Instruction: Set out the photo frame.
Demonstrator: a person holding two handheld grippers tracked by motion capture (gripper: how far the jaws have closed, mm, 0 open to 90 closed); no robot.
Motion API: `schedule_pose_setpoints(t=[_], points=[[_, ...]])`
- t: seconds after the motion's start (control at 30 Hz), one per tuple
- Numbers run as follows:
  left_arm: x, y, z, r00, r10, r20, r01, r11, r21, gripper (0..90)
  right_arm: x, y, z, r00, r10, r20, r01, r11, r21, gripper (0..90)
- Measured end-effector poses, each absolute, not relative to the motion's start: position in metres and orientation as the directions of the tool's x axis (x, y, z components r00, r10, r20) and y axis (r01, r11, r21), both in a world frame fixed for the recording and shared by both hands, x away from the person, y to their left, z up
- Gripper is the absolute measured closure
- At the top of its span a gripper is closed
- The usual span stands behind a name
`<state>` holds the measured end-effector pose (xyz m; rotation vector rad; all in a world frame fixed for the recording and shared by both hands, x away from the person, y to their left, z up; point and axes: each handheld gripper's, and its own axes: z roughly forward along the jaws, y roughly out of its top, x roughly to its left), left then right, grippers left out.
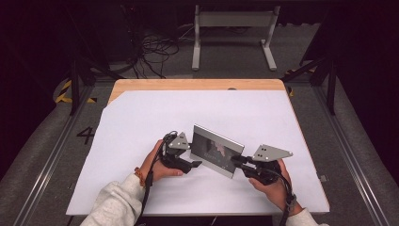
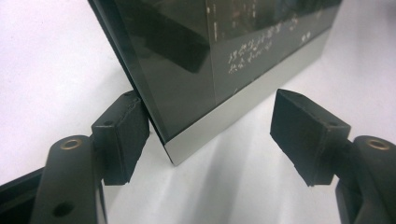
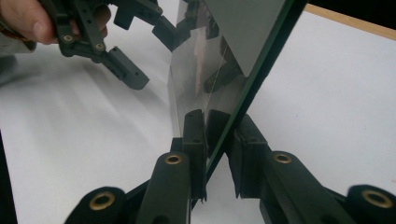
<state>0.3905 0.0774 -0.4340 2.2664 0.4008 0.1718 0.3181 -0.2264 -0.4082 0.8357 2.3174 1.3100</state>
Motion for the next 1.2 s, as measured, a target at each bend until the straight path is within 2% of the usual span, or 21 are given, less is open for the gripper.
schedule_pose_setpoints(t=[0.17,0.37,0.5,0.6,0.63,0.8,1.0,1.2], points=[[0.388,0.079,-0.434,0.94,0.341,0.003,0.221,-0.617,0.755,30.3,0.317,-0.226,-0.408,-0.756,0.653,-0.029,0.317,0.405,0.858,76.6],[0.391,0.077,-0.435,0.935,0.355,-0.001,0.213,-0.559,0.801,31.2,0.313,-0.228,-0.41,-0.756,0.652,-0.049,0.307,0.42,0.854,78.4],[0.393,0.077,-0.435,0.929,0.369,0.02,0.2,-0.549,0.811,38.4,0.312,-0.228,-0.411,-0.756,0.652,-0.054,0.309,0.429,0.849,78.5],[0.395,0.083,-0.435,0.924,0.383,0.007,0.217,-0.539,0.814,53.9,0.31,-0.228,-0.412,-0.753,0.655,-0.066,0.311,0.441,0.842,78.3],[0.396,0.085,-0.435,0.927,0.374,-0.001,0.218,-0.539,0.813,56.5,0.309,-0.227,-0.413,-0.752,0.655,-0.075,0.306,0.448,0.84,78.5],[0.394,0.086,-0.434,0.926,0.377,0.012,0.214,-0.551,0.807,58.2,0.309,-0.227,-0.416,-0.744,0.664,-0.071,0.315,0.443,0.839,78.9],[0.393,0.094,-0.434,0.925,0.379,0.003,0.22,-0.542,0.811,67.3,0.313,-0.225,-0.419,-0.723,0.687,-0.072,0.315,0.42,0.851,79.0],[0.388,0.098,-0.434,0.921,0.39,0.026,0.212,-0.554,0.805,69.5,0.318,-0.222,-0.42,-0.71,0.698,-0.087,0.31,0.421,0.853,77.1]])
